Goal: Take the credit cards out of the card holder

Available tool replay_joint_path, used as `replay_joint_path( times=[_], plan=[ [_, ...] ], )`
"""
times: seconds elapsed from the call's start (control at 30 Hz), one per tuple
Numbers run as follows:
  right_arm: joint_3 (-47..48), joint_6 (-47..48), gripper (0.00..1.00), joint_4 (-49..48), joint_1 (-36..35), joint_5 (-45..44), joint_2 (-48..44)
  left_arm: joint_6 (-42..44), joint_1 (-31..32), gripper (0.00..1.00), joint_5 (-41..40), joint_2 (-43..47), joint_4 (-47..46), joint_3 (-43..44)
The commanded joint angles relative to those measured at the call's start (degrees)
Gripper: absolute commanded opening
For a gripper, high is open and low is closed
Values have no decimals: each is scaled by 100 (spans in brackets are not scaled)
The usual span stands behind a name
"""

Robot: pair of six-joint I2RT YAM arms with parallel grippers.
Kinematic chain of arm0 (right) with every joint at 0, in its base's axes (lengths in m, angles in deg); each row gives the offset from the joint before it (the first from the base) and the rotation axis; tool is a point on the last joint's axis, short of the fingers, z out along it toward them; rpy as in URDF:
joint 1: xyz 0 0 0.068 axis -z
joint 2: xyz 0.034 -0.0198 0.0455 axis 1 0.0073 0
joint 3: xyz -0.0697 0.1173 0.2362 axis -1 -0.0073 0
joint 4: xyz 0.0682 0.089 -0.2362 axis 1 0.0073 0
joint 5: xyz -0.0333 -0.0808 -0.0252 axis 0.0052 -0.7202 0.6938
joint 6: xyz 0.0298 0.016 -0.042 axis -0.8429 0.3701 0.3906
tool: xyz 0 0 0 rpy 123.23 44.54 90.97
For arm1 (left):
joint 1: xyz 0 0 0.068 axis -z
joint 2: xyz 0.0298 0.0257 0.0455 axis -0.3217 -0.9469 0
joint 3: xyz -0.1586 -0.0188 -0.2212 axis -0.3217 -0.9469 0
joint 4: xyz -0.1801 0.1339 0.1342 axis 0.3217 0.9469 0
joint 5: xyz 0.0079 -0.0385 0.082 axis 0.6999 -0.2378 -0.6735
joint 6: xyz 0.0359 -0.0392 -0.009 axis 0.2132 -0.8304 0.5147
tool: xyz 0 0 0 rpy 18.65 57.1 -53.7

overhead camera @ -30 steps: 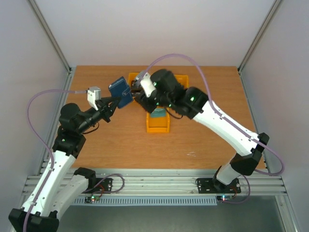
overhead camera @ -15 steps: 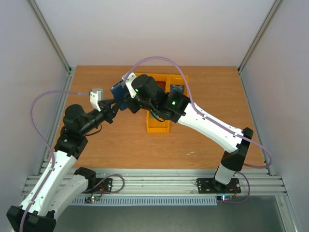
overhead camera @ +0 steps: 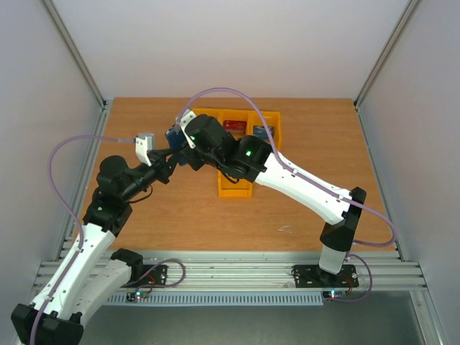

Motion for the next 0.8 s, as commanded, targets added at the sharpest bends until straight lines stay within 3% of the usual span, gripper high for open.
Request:
replay_joint_path(
  times=[0.0,0.17,0.47,0.57,0.7,0.77],
  plan=[
    [121,-8,19,505,63,-663,196,-21,33,0,75,64,-765,-8],
    [127,28,2,566,63,-848,265,-17,29,0,23,53,-811,-26],
    [-179,294,1,636,391,-1092,-97,-41,30,0,63,95,-679,-119],
    [-507,583,1,498,577,-428,-410,6,34,0,316,98,-766,-163],
    [-1071,1055,2,167,786,1338,-1129,251,28,0,1110,96,-1109,-144],
    [-1278,966,11,-40,913,2114,-1449,291,34,0,1466,48,-1176,-11]
  ],
)
